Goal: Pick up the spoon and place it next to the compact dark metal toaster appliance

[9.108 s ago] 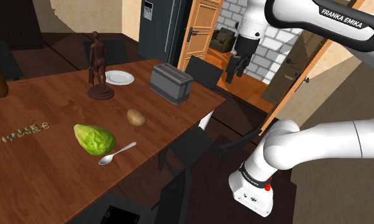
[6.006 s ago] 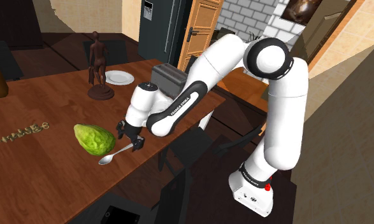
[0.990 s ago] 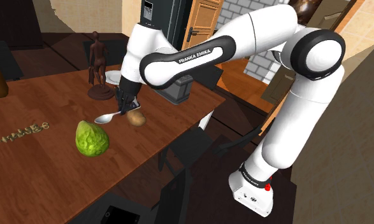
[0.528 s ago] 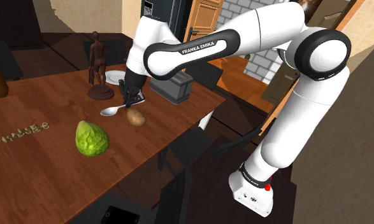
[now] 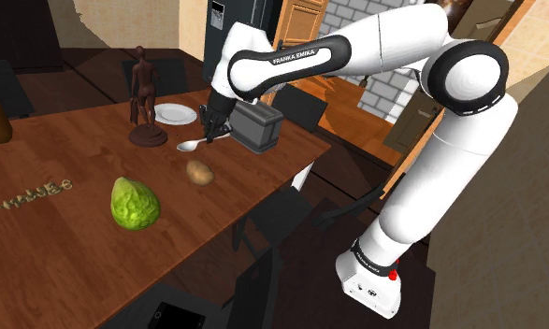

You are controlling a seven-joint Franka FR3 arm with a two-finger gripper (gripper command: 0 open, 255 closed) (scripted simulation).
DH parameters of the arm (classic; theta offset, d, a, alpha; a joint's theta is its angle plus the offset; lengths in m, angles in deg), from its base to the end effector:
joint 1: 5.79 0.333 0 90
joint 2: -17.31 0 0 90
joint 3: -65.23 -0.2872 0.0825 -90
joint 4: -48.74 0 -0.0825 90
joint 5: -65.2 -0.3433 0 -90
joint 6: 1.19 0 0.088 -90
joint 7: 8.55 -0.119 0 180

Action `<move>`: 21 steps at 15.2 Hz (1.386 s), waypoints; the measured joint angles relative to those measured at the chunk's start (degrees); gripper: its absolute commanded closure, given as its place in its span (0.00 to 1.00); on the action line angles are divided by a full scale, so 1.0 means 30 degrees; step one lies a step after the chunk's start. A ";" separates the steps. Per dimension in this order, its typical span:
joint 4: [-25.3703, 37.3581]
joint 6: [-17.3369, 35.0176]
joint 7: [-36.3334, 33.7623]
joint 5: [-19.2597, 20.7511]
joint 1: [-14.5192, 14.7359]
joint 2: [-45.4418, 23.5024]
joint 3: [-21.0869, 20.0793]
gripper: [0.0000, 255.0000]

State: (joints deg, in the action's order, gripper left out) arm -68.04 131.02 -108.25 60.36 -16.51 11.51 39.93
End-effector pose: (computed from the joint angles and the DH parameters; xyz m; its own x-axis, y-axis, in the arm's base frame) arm 0.5335 0.1373 0.3979 0.0386 -0.9891 -0.1419 -0.9885 -0.0170 -0.1504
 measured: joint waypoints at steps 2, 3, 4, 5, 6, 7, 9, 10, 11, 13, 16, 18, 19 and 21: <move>0.0013 -0.0170 0.1103 -0.0289 -0.0559 0.0061 0.0385 1.00; -0.0008 -0.0280 0.1579 -0.0435 -0.0799 0.0147 0.0546 1.00; 0.0200 -0.0349 0.1968 -0.0438 -0.1003 -0.0036 0.0714 1.00; 0.0458 -0.0530 0.2452 -0.0488 -0.1268 -0.0178 0.0918 1.00; 0.0321 -0.0506 0.2914 -0.0622 -0.1504 -0.0108 0.1073 1.00; 0.0372 -0.0558 0.3404 -0.0712 -0.1756 -0.0167 0.1255 1.00; 0.1048 -0.0983 0.4196 -0.0713 -0.2205 -0.0545 0.1611 1.00; 0.1264 -0.1081 0.4616 -0.0738 -0.2438 -0.0718 0.1784 1.00; 0.1511 -0.1269 0.5086 -0.0785 -0.2707 -0.0846 0.1975 1.00; 0.2328 -0.1645 0.5795 -0.0725 -0.3120 -0.1406 0.2303 1.00; 0.3032 -0.1998 0.7042 -0.0801 -0.3851 -0.1963 0.2788 1.00; 0.3919 -0.2368 0.7640 -0.0735 -0.4203 -0.2577 0.3053 1.00; 0.4511 -0.2674 0.7969 -0.0691 -0.4410 -0.2933 0.3203 1.00; 0.5333 -0.2996 0.8614 -0.0663 -0.4811 -0.3550 0.3469 1.00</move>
State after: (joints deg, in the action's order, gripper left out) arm -52.04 122.03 -82.41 58.37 -30.94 0.86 50.33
